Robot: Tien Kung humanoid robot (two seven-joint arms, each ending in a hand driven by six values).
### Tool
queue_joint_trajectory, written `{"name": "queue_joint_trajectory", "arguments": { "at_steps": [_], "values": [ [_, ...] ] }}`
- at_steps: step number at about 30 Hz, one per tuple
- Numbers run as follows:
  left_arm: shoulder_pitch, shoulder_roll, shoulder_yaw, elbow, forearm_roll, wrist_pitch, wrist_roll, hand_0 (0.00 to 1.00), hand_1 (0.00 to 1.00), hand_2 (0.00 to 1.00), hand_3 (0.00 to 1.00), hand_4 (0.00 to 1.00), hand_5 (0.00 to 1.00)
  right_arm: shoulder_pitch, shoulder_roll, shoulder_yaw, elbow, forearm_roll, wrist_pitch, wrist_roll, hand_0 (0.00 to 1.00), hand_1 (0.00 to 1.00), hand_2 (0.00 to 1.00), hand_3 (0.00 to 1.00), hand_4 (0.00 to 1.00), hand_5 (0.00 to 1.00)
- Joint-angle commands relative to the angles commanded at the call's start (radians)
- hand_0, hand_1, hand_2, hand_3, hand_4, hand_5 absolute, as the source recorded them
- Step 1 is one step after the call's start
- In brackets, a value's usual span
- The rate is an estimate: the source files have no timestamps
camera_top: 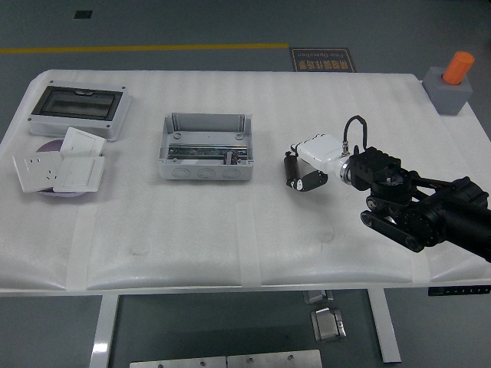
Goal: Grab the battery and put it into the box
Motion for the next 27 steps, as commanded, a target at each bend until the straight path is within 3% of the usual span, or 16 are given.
{"name": "queue_joint_trajectory", "arguments": {
  "at_steps": [11,20,27],
  "values": [
    [-0.004,0.0,0.019,-0.002,-0.025,0.01,-0.013,0.593,0.619,0.482,0.608,0.526,0.435,-0.002,-0.004,-0.01,0.01,0.015,-0.033,0.0,0.836,0.741,0.785,0.853,0.754,0.562],
    [-0.005,0.004,0.021,-0.002,-0.023,0.01,-0.015,0.593,0.619,0.483,0.609,0.526,0.437,-0.006,-0.002,-0.003,0.001,0.015,-0.026,0.003,0.83,0.736,0.778,0.851,0.753,0.566],
    [-0.001,0.003,0.024,-0.003,-0.028,0.01,-0.018,0.593,0.619,0.492,0.609,0.526,0.437,-0.008,0.001,-0.001,0.007,0.025,-0.025,0.004,0.819,0.726,0.748,0.789,0.748,0.562]
  ]
}}
